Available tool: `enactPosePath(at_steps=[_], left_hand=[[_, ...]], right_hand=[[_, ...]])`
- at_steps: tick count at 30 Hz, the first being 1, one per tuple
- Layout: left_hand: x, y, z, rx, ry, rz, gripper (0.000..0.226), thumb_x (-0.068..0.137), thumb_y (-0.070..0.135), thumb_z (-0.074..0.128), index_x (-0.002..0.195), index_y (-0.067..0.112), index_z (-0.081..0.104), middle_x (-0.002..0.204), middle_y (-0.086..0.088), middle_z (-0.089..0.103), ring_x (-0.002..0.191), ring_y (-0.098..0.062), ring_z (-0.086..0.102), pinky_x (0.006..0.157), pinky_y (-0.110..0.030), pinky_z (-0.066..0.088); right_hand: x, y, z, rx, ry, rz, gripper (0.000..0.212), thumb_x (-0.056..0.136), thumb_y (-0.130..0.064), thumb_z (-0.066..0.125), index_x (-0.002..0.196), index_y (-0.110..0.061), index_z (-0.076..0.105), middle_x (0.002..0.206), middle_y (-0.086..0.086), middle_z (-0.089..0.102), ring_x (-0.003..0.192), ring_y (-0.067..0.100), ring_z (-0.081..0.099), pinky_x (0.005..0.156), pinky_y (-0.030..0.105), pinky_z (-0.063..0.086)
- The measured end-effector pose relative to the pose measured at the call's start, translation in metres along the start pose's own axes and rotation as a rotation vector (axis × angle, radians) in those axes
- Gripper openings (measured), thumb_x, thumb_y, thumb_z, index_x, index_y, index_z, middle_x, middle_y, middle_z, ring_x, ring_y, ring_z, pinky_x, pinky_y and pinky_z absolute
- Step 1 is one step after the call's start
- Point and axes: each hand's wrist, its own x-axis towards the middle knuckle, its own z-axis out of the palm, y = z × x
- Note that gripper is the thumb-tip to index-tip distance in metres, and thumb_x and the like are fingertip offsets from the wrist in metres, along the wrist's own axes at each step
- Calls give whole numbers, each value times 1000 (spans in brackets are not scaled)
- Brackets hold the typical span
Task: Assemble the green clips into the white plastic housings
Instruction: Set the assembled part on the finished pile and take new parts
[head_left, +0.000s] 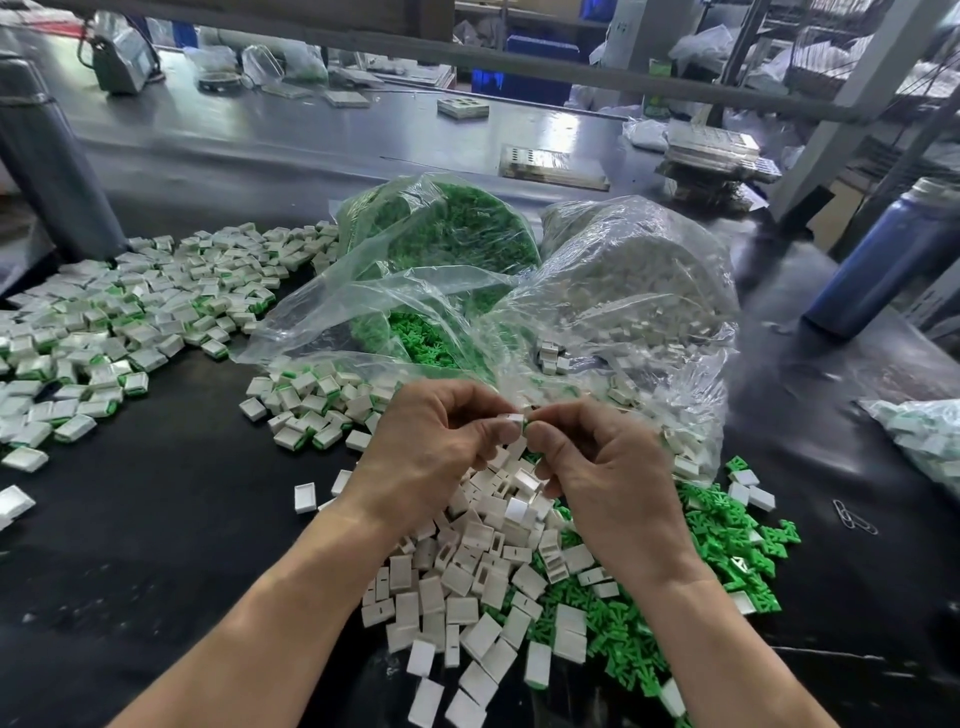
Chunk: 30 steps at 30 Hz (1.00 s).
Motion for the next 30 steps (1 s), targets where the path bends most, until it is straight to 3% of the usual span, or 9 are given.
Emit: enactPosePath(at_steps=[3,7,16,21,24,27,30], left_hand=[[-1,-1,1,72,9,37,9,87,7,80,91,15,78,75,2,75,64,-12,67,63,-26,59],[-1,-2,4,88,14,43,11,87,3,79,91,12,78,73,6,75,63,-9,69,61,-20,57],[-1,-1,-1,26,8,61,20,88,-8,74,87,11,79,73,-1,76,61,-13,68,60,-23,58],[-1,-3,1,83,4,82,21,86,-6,77,85,15,79,72,0,76,59,-14,68,59,-25,59],[1,-4,0,74,10,78,22,87,-6,76,86,16,79,72,1,76,60,-13,68,59,-24,58],[3,-5,0,-29,52,50,18,89,-6,74,88,10,80,72,-3,76,61,-15,69,60,-23,57],[3,-5,5,-92,57,30,12,88,-4,76,89,7,79,73,-9,76,61,-19,69,60,-26,59]], right_hand=[[1,0,0,-120,9,-40,21,94,-10,74,93,-30,74,80,-8,74,67,14,70,61,38,61],[2,-1,0,-184,33,-75,15,93,-5,75,94,-20,77,71,-8,70,65,12,68,61,39,60],[-3,-7,7,-242,67,-124,12,94,-3,73,94,-15,76,74,-12,67,66,6,66,59,18,52],[-5,-6,11,-417,109,-237,7,92,-4,75,96,-10,76,81,-8,70,72,6,65,64,16,51],[-3,-2,11,-212,76,-112,11,93,-3,74,93,-14,77,74,-7,72,64,9,68,59,24,56],[-1,-3,14,177,88,42,22,94,2,71,86,-16,78,73,7,74,59,20,69,55,29,58],[-1,-4,15,346,106,87,23,93,6,70,82,-13,79,71,15,74,56,24,66,53,30,59]])
